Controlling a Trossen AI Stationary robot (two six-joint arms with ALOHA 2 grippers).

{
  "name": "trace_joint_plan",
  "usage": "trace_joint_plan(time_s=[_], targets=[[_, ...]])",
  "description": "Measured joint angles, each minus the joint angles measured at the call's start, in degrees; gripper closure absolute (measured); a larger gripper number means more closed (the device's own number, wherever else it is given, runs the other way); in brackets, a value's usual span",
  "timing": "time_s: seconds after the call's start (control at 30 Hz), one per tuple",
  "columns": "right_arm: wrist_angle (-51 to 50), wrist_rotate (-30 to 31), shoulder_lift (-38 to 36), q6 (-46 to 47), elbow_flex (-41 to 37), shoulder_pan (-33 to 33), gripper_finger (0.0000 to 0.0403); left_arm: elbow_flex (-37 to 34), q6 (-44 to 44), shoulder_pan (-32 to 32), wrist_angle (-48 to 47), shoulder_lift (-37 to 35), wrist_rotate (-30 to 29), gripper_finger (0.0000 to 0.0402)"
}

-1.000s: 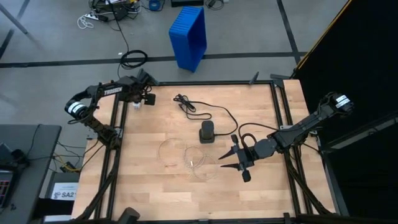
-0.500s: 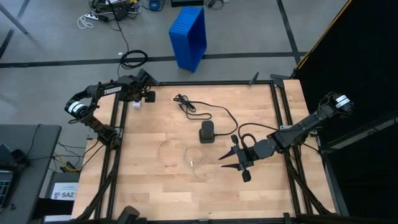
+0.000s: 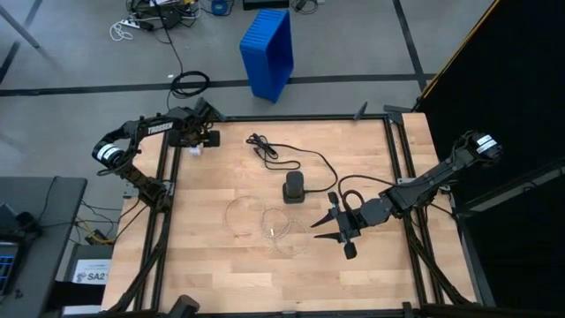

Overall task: Plug in charger
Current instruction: Insert the charger cable into the charger adapter

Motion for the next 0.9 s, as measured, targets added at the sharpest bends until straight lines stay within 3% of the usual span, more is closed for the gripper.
trace_joint_plan(time_s=[0.13,0.67,0.9], targets=[[0.67,0.0,0.0,-0.61,0.0,0.34,0.0294,-0.49,0.56,-3.67,0.26,0.43,6.85,0.0194],[2.97,0.0,-0.13,-0.65,0.01,1.57,0.0296,-0.22,2.6,-12.95,-2.63,0.1,3.84,0.0194],[2.87,0.04,-0.13,-0.61,0.01,1.55,0.0294,5.18,5.81,-15.31,-3.69,0.1,5.27,0.0194]])
